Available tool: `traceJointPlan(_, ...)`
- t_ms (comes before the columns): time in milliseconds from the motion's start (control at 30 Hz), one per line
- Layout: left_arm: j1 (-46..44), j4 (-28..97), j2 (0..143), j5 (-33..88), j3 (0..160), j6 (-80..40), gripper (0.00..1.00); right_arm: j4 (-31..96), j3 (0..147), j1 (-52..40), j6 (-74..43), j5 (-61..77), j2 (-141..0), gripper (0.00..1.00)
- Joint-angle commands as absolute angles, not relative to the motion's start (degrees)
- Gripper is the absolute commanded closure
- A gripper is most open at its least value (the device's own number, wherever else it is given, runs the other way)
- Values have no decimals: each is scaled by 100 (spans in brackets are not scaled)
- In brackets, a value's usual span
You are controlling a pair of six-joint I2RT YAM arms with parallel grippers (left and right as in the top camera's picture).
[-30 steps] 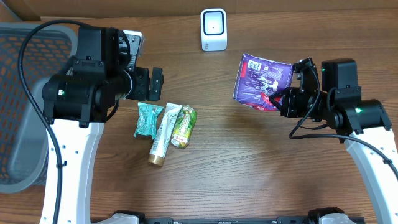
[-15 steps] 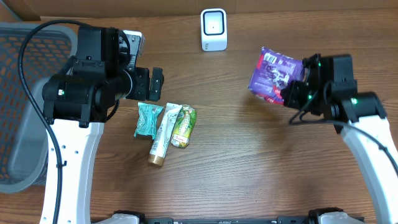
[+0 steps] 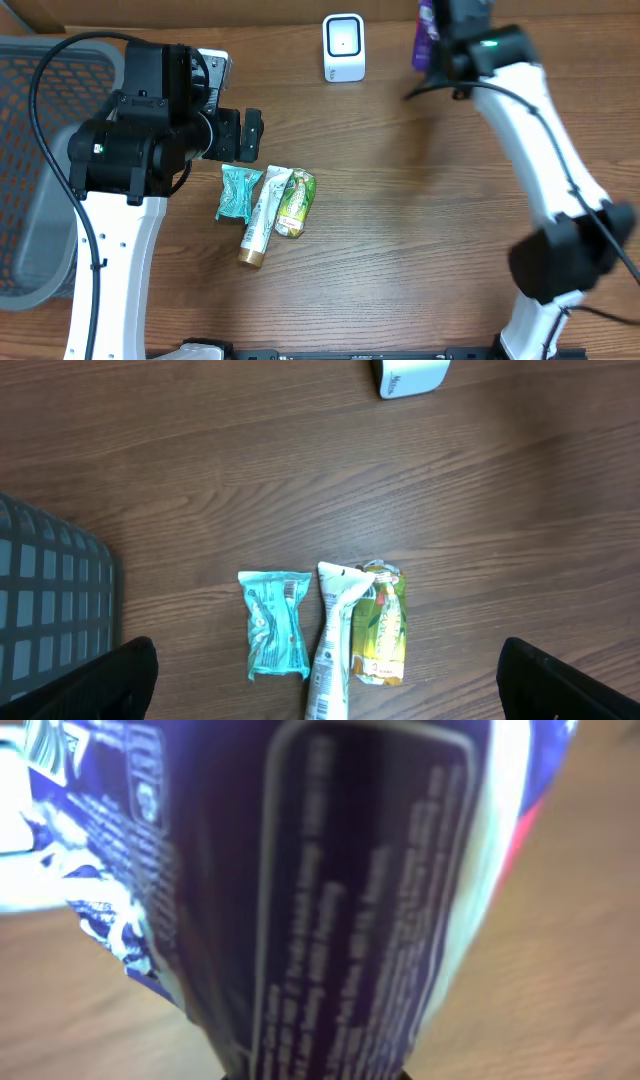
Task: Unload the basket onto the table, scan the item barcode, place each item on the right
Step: 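Hold the purple package in front of the white scanner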
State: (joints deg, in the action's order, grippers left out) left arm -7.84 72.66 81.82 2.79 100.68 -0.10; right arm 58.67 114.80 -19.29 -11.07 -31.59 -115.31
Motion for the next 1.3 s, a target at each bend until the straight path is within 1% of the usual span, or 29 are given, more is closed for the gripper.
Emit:
traceJointPlan(0, -755, 7264, 8208, 237, 10173, -84, 0, 5072, 11701, -2408, 336, -5658, -11872, 96)
traceJointPlan(67, -753, 7264, 8208, 237, 10173, -84, 0, 4095, 11697, -2628, 1444, -6040, -12064, 96)
traceJointPlan(167, -753, 7264, 8208, 237, 10173, -84, 0, 2751, 11697, -2840, 3116, -6020, -12322, 96)
traceJointPlan(267, -753, 7264, 8208, 235, 10173, -84, 0, 1463, 11697, -2950, 4466, -6018, -12639, 96)
traceJointPlan(300, -753, 7264, 8208, 237, 10173, -84, 1, 993, 11697, -2958, 5124, -6029, -12811, 96)
traceJointPlan(467, -753, 7264, 8208, 237, 10173, -84, 0, -56, 11697, -2939, 6674, -6152, -13447, 96)
traceJointPlan(533, -753, 7264, 8208, 237, 10173, -84, 0, -257, 11697, -2941, 6820, -6213, -13642, 96)
traceJointPlan(667, -753, 7264, 8208, 237, 10173, -84, 0, -252, 11695, -2965, 6796, -6344, -13837, 96)
traceJointPlan(1033, -753, 7264, 8208, 237, 10173, -84, 0, -255, 11657, -3074, 6775, -6364, -13856, 96)
traceJointPlan(1267, -753, 7264, 8208, 237, 10173, -84, 0, -318, 11657, -3155, 6453, -6403, -13856, 96)
